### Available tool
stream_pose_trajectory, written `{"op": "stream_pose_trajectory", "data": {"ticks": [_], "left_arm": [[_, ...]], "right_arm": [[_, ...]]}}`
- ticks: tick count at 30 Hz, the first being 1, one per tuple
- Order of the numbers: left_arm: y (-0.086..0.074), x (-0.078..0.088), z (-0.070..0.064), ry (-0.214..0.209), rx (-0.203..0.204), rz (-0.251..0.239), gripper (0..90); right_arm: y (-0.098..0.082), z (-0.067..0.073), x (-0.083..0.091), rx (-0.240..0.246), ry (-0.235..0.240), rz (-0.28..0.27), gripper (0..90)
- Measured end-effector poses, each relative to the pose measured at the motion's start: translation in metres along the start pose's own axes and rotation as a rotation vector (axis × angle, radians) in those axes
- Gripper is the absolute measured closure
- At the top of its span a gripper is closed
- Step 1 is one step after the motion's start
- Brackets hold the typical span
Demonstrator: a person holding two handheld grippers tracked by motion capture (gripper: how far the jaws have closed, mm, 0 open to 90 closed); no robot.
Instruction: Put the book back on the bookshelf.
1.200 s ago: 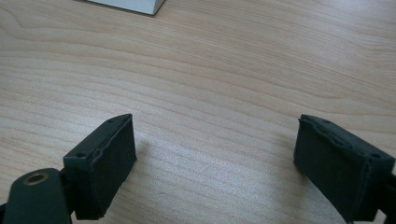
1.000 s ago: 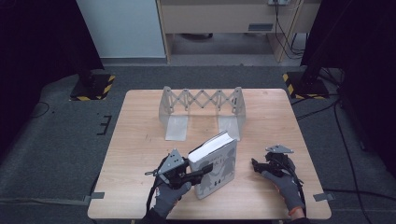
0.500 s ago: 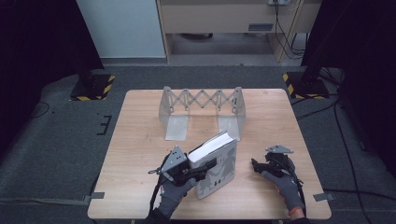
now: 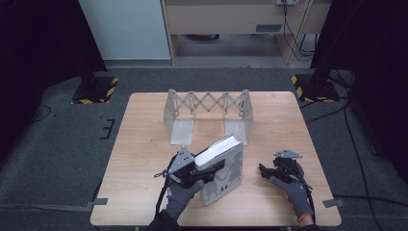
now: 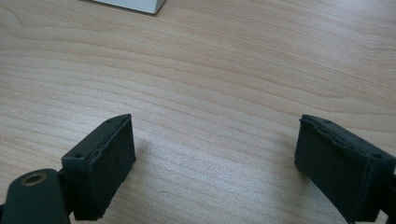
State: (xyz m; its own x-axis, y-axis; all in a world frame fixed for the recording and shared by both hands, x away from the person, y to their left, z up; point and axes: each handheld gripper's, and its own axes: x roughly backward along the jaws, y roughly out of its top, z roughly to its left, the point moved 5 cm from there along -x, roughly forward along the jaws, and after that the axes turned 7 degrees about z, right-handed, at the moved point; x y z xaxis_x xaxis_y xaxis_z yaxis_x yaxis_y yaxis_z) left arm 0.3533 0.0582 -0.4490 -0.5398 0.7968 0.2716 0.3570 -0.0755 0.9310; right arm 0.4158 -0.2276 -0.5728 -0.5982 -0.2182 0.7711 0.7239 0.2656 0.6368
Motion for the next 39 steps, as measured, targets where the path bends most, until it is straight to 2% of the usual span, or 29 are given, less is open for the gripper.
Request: {"op": "stream_pose_trajectory", "data": {"ticks": [5, 9, 14, 21, 27, 32, 39], "left_arm": [[0.019, 0.006, -0.005, -0.012, -0.020, -0.040, 39.0], [0.028, 0.006, -0.010, 0.022, -0.065, 0.011, 38.4], [0.027, 0.005, -0.008, 0.010, -0.042, 0.031, 38.3], [0.023, 0.005, -0.010, -0.016, -0.013, 0.087, 39.1], [0.021, 0.006, -0.017, -0.019, -0.010, 0.087, 39.1], [0.019, 0.006, -0.021, -0.018, -0.005, 0.091, 38.2], [0.023, 0.007, -0.021, -0.019, -0.004, 0.093, 37.6]], "right_arm": [[0.000, 0.000, 0.000, -0.004, -0.001, 0.000, 12.3], [0.000, 0.001, 0.000, 0.000, 0.001, 0.000, 12.2], [0.000, 0.001, 0.000, 0.002, 0.001, 0.000, 12.1], [0.000, 0.001, 0.000, -0.001, 0.001, 0.000, 12.0], [0.000, 0.001, 0.000, -0.011, -0.003, 0.001, 11.5], [-0.001, 0.001, -0.001, -0.017, -0.011, 0.014, 5.0], [-0.001, 0.001, -0.001, -0.019, -0.017, 0.017, 4.6]]}}
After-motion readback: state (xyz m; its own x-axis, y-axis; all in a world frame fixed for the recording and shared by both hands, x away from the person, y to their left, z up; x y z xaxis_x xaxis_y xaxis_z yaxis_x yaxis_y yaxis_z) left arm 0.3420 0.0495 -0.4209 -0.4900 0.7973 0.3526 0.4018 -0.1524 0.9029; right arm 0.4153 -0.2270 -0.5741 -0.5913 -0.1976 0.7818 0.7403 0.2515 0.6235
